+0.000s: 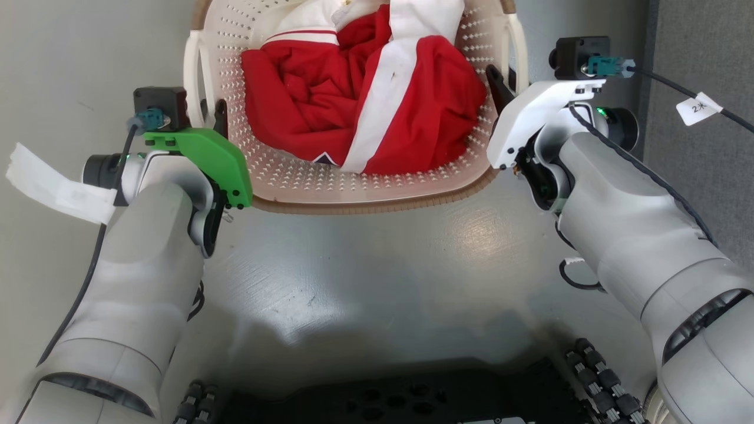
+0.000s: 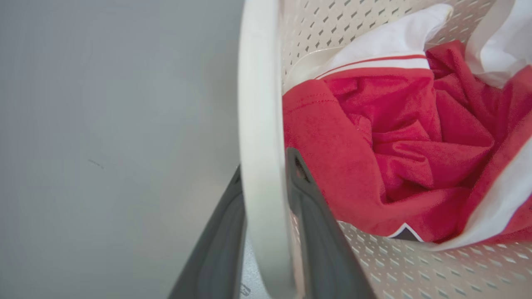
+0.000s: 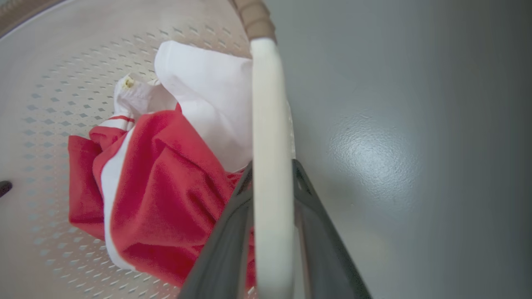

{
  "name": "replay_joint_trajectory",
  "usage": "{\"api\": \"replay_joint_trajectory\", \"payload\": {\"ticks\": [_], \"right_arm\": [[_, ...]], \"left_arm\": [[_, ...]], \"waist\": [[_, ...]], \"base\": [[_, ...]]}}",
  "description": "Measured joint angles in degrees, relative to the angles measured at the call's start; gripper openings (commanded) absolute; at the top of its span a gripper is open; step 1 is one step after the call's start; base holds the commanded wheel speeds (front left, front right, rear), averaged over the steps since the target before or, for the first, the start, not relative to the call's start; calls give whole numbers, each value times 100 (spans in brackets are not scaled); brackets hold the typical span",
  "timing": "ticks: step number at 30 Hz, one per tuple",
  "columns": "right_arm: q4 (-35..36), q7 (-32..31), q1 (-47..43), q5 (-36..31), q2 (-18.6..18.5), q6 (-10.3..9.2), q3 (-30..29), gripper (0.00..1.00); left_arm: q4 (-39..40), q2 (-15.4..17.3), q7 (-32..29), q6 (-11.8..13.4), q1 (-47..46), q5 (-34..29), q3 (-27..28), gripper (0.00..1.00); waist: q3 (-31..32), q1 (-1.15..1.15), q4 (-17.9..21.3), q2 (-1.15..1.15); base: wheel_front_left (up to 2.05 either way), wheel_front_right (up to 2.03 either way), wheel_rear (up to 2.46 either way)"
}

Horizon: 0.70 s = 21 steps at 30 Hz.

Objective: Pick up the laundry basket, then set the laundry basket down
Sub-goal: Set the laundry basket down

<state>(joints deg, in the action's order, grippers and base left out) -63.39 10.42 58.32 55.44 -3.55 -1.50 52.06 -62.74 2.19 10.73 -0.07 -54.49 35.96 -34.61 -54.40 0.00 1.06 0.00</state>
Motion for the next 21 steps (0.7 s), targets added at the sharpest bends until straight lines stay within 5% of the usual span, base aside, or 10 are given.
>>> {"api": "replay_joint_trajectory", "payload": {"ticks": [1, 2, 3, 6, 21], "right_arm": [[-1, 35, 7, 0, -4, 12, 2, 39], [-8, 41, 21, 0, -5, 26, 3, 47], [-14, 48, 33, 0, -11, 43, 3, 69], [-26, 66, 68, 8, -5, 47, 15, 99], [-221, 220, 64, 69, -3, 64, 30, 100]], "left_arm": [[-23, 3, 0, 0, -1, 0, 0, 61], [-46, 14, 0, 0, -4, 0, 1, 80], [-65, 15, 15, 0, -9, 0, 4, 100], [-123, 20, 21, 0, -14, 0, 13, 100], [-307, 24, 202, -1, -13, 0, 89, 100]], "waist": [[4, 0, 0, 0], [9, 0, -1, 0], [15, 0, -1, 0], [37, 0, -1, 0], [428, 0, 16, 0]], "base": [[0, 0, 0], [0, 0, 0], [0, 0, 0], [0, 0, 0], [0, 0, 0]]}}
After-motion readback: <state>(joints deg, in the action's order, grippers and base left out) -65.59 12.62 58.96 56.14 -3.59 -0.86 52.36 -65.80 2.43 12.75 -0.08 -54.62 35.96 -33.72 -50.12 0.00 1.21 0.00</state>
